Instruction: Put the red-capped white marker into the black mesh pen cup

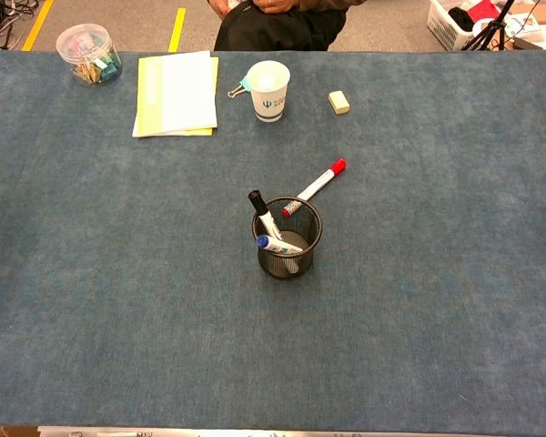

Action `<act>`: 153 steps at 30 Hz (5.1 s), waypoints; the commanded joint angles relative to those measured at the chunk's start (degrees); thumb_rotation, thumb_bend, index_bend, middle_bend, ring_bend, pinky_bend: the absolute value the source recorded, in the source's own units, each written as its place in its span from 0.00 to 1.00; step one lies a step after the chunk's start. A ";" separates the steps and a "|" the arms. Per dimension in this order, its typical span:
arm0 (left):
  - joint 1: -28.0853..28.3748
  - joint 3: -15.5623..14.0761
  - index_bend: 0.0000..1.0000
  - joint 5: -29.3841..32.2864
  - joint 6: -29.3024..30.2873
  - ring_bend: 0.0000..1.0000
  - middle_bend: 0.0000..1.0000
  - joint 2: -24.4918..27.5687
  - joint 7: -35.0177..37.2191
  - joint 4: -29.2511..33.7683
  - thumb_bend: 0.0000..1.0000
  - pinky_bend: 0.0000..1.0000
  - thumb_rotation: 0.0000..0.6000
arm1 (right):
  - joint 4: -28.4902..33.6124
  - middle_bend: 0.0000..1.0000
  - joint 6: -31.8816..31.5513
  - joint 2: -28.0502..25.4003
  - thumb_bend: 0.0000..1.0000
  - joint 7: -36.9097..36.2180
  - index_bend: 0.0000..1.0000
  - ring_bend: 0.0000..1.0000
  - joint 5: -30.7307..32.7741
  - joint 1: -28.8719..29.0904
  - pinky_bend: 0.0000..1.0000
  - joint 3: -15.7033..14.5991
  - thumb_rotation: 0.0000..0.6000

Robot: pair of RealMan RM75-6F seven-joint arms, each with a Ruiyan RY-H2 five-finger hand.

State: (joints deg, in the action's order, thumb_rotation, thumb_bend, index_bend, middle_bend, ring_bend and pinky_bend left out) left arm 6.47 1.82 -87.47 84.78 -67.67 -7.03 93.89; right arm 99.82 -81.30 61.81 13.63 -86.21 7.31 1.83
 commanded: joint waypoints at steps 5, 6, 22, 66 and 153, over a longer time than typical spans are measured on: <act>-0.02 -0.11 0.18 0.04 -0.07 0.17 0.18 -0.01 -0.03 0.06 0.15 0.15 1.00 | -0.08 0.22 2.86 0.64 0.20 -1.94 0.00 0.04 -2.89 2.38 0.00 -0.33 1.00; 0.03 -0.11 0.18 -0.01 -0.12 0.17 0.18 -0.01 -0.07 0.12 0.15 0.15 1.00 | -0.09 0.22 3.64 0.78 0.20 -2.20 0.00 0.04 -3.60 3.05 0.00 -0.39 1.00; -0.93 -0.25 0.18 -0.20 1.52 0.17 0.18 0.85 0.24 0.72 0.15 0.15 1.00 | -5.65 0.23 25.07 12.51 0.21 2.66 0.18 0.04 -6.83 22.29 0.00 4.03 1.00; -2.67 0.25 0.18 1.62 2.41 0.17 0.18 2.51 2.64 -0.98 0.15 0.15 1.00 | -34.20 0.28 32.62 39.70 0.26 10.19 0.43 0.04 -4.76 37.39 0.00 2.25 1.00; -3.16 0.00 0.18 1.34 2.21 0.17 0.18 2.72 2.39 -0.67 0.15 0.15 1.00 | -9.00 0.30 22.49 23.18 0.32 -45.91 0.41 0.07 -11.47 34.14 0.00 -4.79 1.00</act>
State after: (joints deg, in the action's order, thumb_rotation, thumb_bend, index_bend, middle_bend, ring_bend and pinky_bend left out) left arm 3.31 1.83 -86.13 87.00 -64.94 -4.64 93.22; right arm 91.06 -59.03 85.46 -31.78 -97.06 41.03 -2.52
